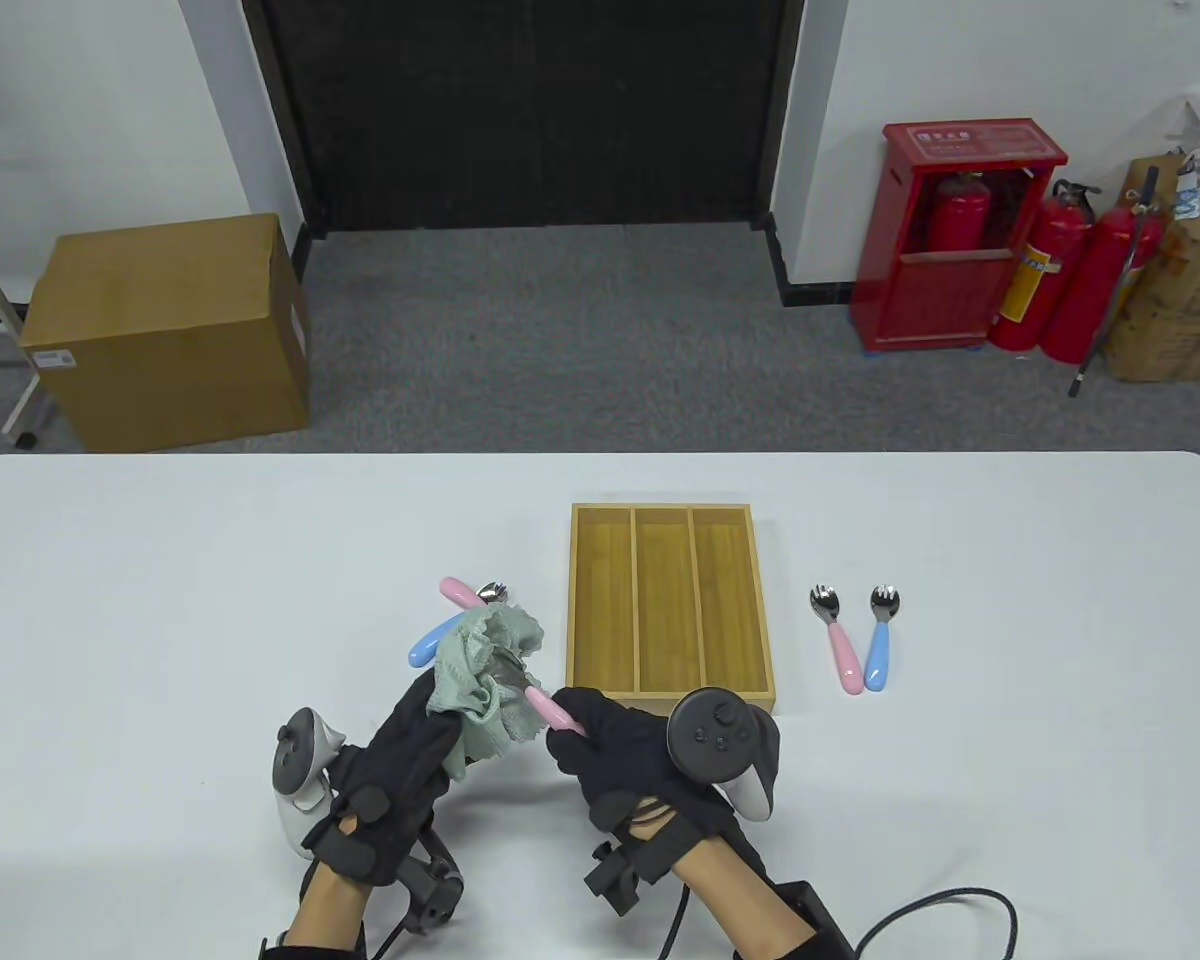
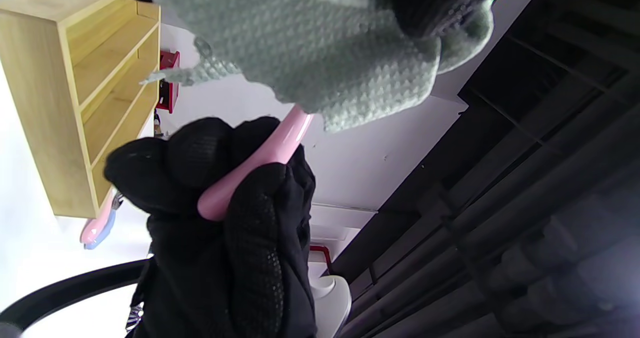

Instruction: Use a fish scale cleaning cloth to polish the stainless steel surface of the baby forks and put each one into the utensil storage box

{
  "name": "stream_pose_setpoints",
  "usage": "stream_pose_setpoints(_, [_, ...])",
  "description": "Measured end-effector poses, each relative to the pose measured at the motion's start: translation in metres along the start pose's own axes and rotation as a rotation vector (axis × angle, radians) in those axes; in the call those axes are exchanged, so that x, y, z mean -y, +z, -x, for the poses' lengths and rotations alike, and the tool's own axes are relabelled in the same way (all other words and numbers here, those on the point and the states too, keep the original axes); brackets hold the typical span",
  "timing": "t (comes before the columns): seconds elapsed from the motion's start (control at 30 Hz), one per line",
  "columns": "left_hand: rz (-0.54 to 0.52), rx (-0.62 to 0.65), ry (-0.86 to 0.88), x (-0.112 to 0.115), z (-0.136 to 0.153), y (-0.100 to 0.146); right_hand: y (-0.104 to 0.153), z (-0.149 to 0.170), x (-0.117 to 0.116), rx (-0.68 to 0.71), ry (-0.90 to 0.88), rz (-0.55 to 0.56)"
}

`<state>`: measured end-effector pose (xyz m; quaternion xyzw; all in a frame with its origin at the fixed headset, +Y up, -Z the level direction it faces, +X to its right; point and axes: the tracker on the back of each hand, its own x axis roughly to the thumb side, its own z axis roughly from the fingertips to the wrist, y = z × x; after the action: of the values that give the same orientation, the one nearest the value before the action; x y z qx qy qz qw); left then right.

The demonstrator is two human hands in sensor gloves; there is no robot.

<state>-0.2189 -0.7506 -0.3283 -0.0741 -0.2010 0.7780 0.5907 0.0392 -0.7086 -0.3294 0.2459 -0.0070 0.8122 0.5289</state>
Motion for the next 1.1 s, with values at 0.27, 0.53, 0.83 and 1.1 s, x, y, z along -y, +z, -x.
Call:
stream_pose_setpoints(0.27, [-0.115,0.012,-0.054,0.0,0.0,0.005,0.002,-0.002,-0.02,0.028,-0.029,-0.063])
stream_pose_setpoints(0.53, [-0.026,-0.014,0.022,0.007,0.005,0.0,0.0,0.004,-0.03,0.034,-0.075,-0.162])
stream_pose_setpoints(0.83, [-0.08,-0.035,-0.111,0.005,0.002,0.0,0.002,0.011,-0.029,0.012,-0.022,-0.209])
stream_pose_setpoints(1.1, [-0.181,-0.057,-0.368,0.003,-0.002,0.0,0.0,0.02,-0.023,-0.008,0.041,-0.213])
